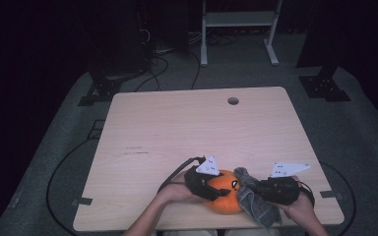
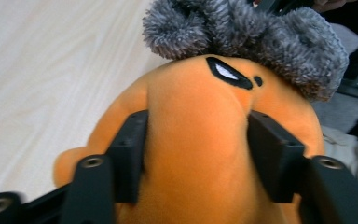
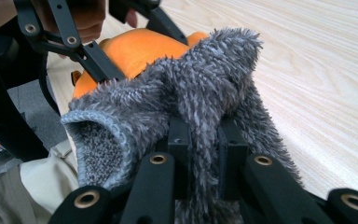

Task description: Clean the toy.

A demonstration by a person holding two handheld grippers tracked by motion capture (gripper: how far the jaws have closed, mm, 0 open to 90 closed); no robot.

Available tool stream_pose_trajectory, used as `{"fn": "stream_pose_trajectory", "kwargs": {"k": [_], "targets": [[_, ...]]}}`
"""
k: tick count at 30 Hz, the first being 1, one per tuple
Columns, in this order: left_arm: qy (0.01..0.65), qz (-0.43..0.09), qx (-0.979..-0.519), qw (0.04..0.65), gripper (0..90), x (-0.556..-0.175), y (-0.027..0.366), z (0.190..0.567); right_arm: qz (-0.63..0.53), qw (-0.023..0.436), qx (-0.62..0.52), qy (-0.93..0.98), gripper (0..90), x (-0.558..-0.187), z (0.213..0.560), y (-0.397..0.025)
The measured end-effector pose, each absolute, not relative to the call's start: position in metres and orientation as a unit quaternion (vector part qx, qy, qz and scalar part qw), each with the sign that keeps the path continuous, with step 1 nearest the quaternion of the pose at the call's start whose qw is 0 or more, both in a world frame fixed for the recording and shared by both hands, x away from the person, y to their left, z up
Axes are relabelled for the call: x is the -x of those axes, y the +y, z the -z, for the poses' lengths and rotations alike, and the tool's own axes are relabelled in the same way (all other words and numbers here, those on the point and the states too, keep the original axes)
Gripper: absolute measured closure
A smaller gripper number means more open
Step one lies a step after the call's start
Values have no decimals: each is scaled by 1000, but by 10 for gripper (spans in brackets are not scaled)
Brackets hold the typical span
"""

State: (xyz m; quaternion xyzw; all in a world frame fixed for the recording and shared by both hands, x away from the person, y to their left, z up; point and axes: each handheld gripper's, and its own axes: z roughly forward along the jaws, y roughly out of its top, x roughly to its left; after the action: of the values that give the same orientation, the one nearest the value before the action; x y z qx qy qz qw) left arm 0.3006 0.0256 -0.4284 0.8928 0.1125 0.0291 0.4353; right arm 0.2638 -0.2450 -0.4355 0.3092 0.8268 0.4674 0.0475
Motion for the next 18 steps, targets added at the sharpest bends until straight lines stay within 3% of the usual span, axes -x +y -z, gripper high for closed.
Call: {"fn": "stream_pose_trajectory", "kwargs": {"k": [6,18], "targets": [[131,-34,-876,463,487,-300,38,429,-483,46,-315,816,778,-264,435,-248],[148,-43,-851,502,479,-296,53,428,-455,106,-389,794,777,-279,436,-282]]}}
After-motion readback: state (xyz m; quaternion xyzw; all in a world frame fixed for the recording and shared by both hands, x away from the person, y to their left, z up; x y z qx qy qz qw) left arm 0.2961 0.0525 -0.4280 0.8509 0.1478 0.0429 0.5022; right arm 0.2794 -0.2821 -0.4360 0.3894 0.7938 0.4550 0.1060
